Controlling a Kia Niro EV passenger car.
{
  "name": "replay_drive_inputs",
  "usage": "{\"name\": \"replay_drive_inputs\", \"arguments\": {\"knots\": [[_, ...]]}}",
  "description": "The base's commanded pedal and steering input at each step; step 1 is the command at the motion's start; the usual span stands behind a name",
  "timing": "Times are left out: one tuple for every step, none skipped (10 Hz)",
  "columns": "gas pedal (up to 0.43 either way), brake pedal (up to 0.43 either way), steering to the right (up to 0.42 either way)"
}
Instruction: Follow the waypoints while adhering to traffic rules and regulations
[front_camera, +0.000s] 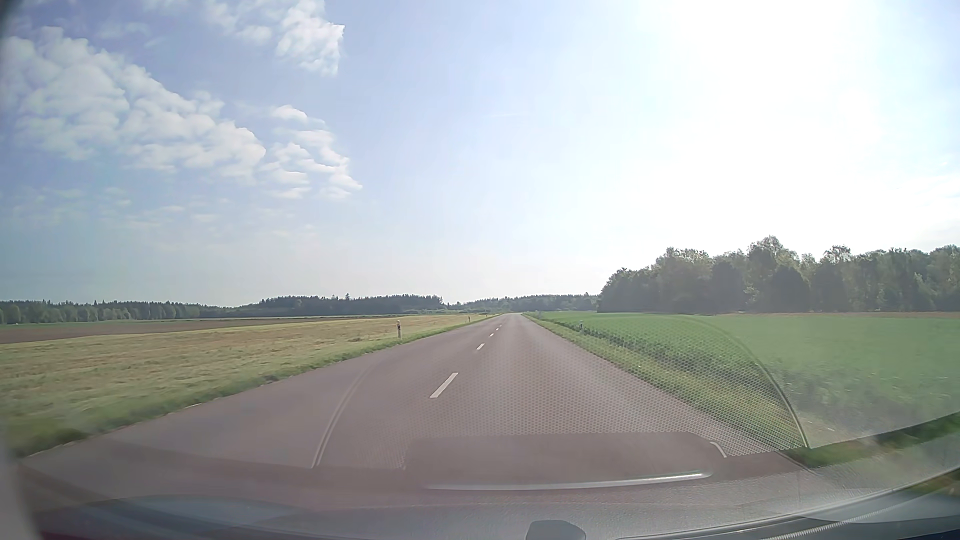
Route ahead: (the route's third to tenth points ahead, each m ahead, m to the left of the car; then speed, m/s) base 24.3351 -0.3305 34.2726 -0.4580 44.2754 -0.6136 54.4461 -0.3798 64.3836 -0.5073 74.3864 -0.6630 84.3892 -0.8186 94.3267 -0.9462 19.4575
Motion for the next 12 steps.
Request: {"name": "replay_drive_inputs", "arguments": {"knots": [[0.22,0.0,0.002],[0.22,0.0,0.001],[0.22,0.0,0.001],[0.22,0.0,0.001],[0.22,0.0,0.001],[0.22,0.0,0.001],[0.22,0.0,0.001],[0.22,0.0,0.001],[0.22,0.0,0.001],[0.22,0.0,0.001],[0.22,0.0,0.001],[0.22,0.0,0.0]]}}
